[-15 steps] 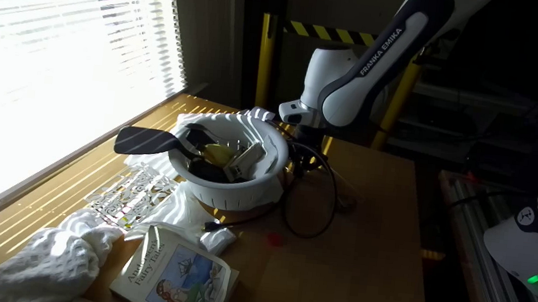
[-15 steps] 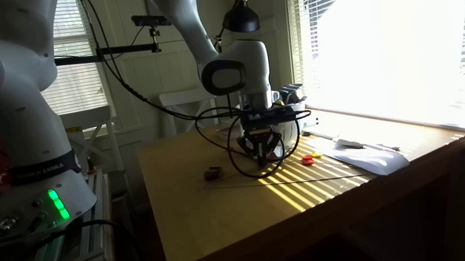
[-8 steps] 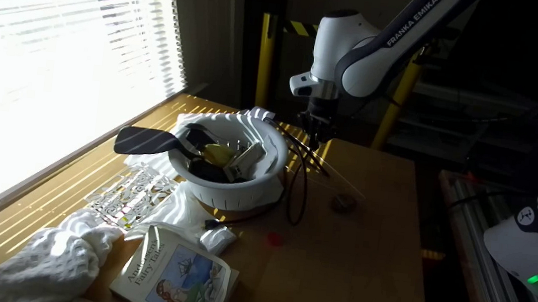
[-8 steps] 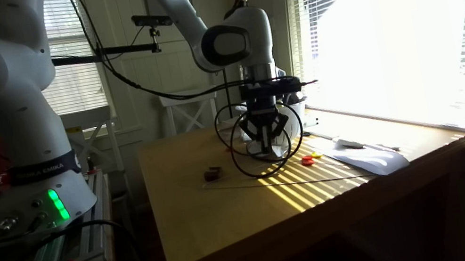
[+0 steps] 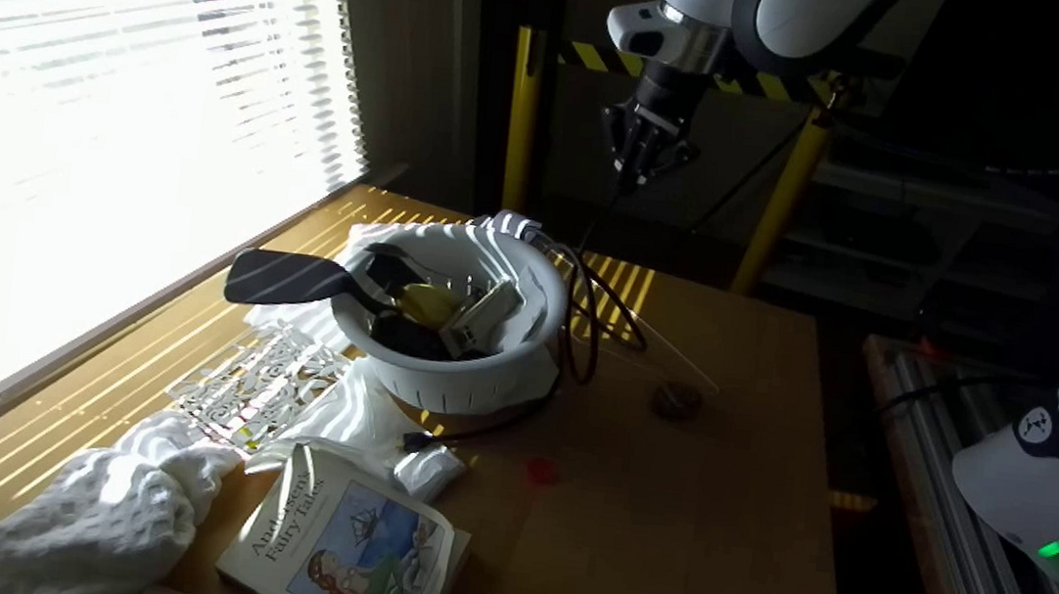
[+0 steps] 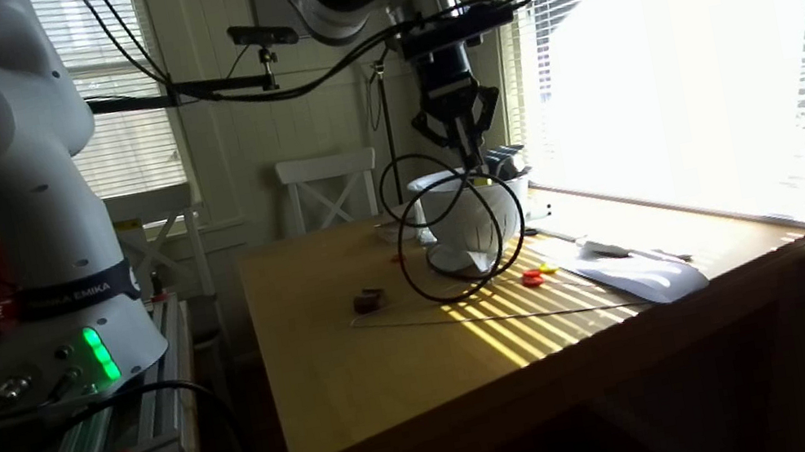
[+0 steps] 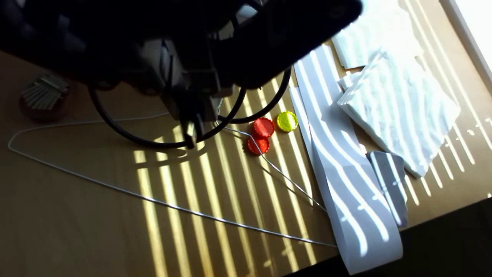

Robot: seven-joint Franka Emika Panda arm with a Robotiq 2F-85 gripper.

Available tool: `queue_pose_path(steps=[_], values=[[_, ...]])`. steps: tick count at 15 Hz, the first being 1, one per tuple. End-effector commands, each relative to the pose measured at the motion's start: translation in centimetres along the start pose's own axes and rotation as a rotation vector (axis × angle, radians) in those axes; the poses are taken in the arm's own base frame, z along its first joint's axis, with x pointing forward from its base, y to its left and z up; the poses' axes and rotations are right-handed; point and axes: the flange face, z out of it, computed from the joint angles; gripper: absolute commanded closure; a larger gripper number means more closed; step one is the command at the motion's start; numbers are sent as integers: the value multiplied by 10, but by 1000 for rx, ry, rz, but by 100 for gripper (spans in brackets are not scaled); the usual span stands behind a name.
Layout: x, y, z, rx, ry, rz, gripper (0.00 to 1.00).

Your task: Untangle the cable

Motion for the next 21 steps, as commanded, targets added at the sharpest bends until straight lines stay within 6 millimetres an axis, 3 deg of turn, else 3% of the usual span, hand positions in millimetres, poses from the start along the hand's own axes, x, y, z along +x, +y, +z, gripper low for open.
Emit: queue_pose_path(steps=[1, 8, 13, 15, 17, 21], values=[[9, -8, -17, -51, 140, -23, 96], [7, 10, 10, -17, 387, 67, 96], [3, 18, 48, 48, 454, 199, 96], [0, 21, 64, 56, 439, 230, 96], [-5, 23, 66, 64, 411, 236, 96], [-21, 1, 57, 174, 211, 218, 96]])
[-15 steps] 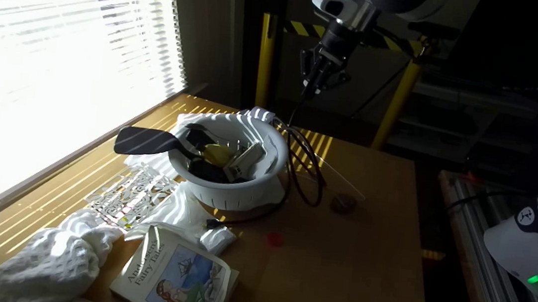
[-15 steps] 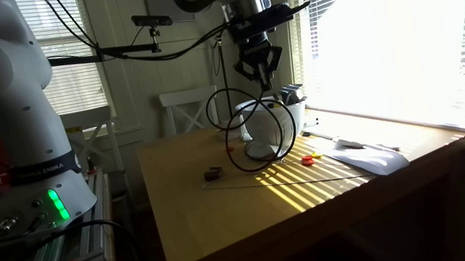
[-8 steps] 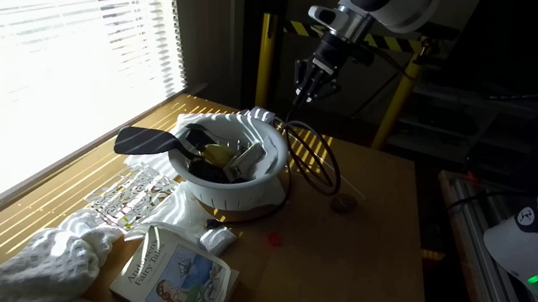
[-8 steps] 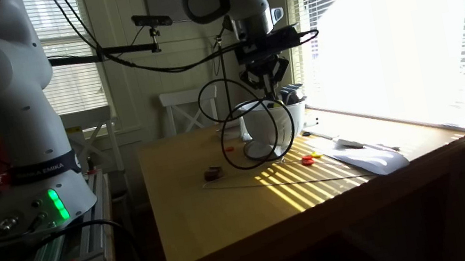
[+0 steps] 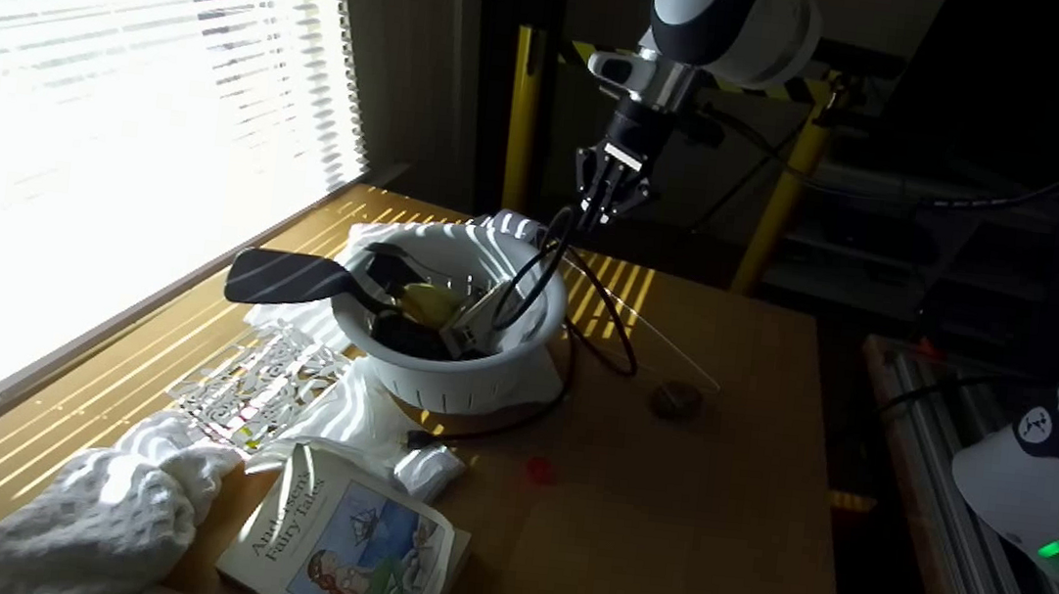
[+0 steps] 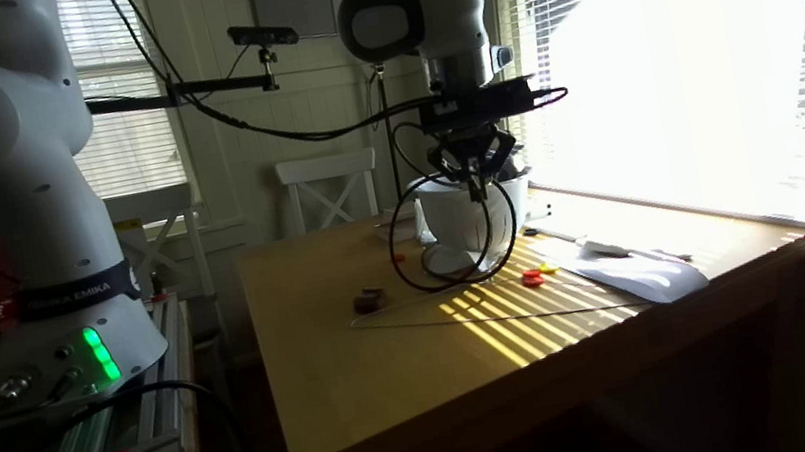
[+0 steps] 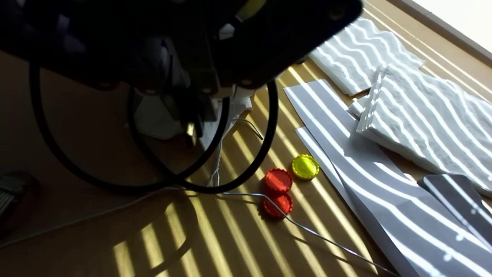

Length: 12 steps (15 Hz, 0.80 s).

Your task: Untangle the cable

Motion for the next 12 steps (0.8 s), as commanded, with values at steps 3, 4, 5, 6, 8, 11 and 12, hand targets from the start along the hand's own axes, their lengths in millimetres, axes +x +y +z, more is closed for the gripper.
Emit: queue_pose_path(steps=[3, 4, 5, 6, 8, 11, 12], values=[[-31, -29, -40, 103, -243, -49, 96], [-37, -32, -52, 96, -289, -54, 96], [-45, -33, -64, 79, -337, -44, 96], [-53, -33, -73, 72, -390, -37, 96], [-69, -29, -91, 35, -506, 7, 96], [-88, -28, -121, -30, -647, 111, 96], [-90, -30, -130, -50, -682, 136, 96]])
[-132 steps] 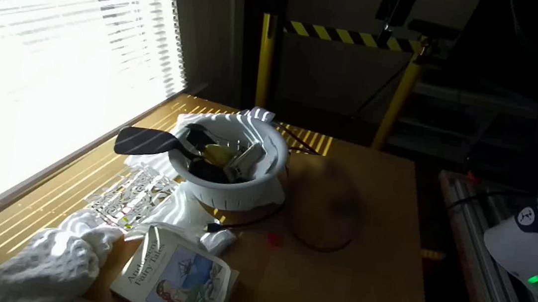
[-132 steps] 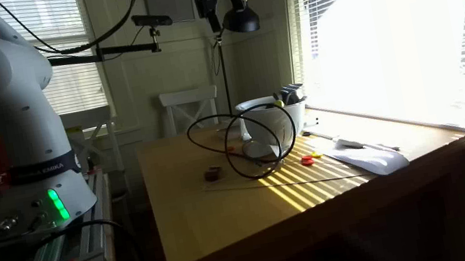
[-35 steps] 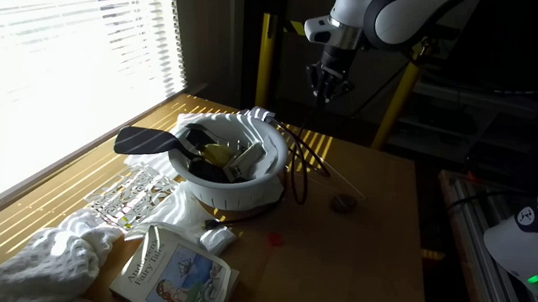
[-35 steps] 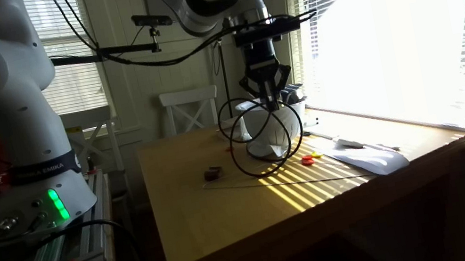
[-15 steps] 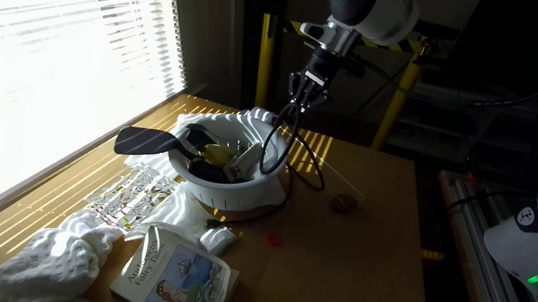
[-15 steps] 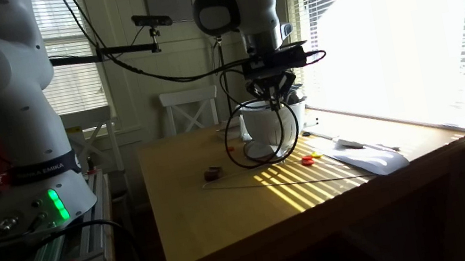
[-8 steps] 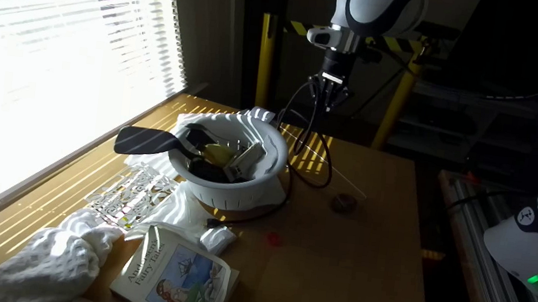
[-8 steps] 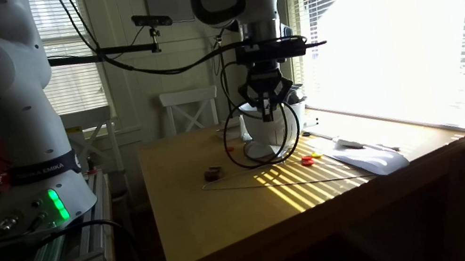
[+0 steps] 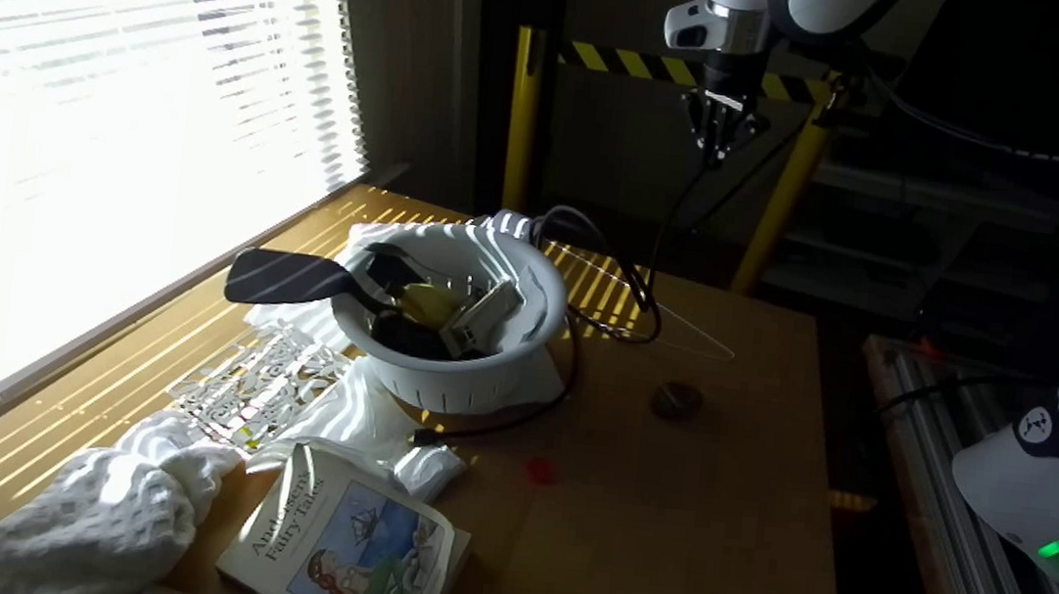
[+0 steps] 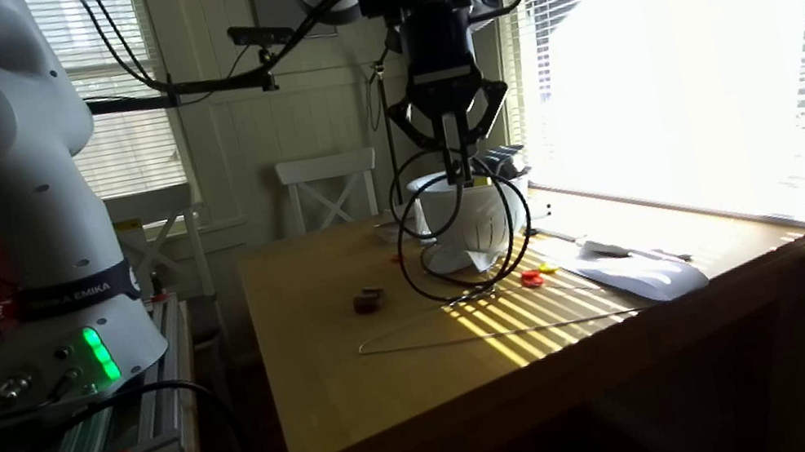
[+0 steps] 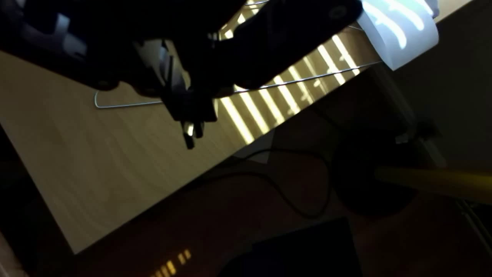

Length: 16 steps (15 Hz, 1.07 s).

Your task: Untangle the cable

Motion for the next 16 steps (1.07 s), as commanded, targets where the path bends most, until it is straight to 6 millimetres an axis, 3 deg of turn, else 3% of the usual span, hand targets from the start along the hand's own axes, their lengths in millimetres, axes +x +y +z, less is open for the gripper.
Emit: queue_pose_path(steps=[1, 3, 8, 13, 16], values=[[-28, -10, -28, -45, -136, 111, 96], [-26, -13, -34, -47, -226, 140, 96], [20, -17, 15, 13, -463, 204, 96], [82, -40, 42, 104, -454, 23, 96], [96, -32, 52, 10, -608, 113, 96]])
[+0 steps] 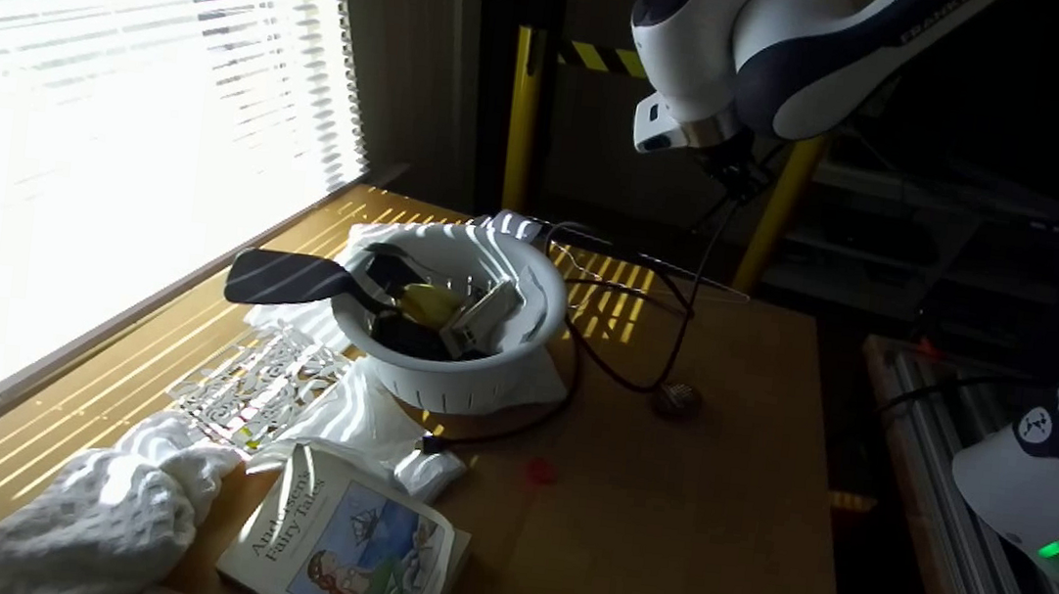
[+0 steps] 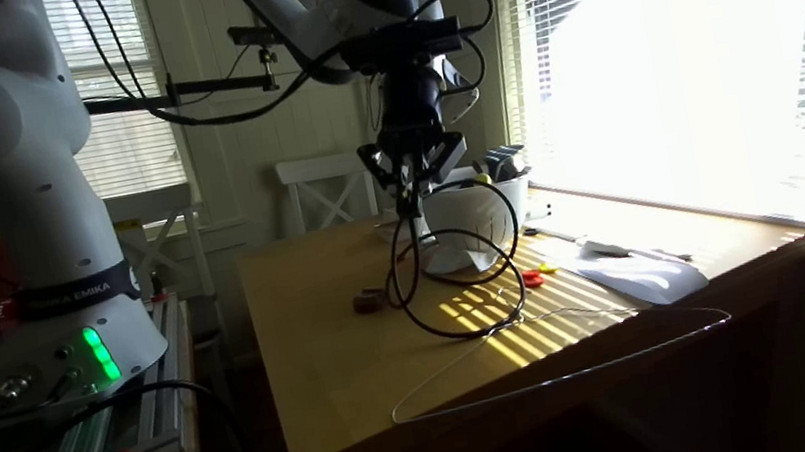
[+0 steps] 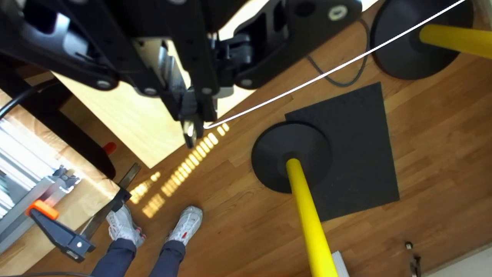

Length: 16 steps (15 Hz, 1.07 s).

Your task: Untangle the cable

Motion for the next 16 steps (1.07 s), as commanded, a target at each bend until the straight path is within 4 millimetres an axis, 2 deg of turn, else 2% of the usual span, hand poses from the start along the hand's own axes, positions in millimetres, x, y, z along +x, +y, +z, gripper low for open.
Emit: queue_pose_path(steps=[1, 6, 8, 10, 11, 16], values=[[17, 20, -2, -87, -120, 123, 96], [52, 39, 4, -272, -157, 298, 96], [72, 37, 6, -294, -121, 327, 96], [88, 28, -7, -332, -36, 342, 96], [90, 21, -22, -387, 0, 350, 96], [44, -19, -121, -646, -90, 391, 96]])
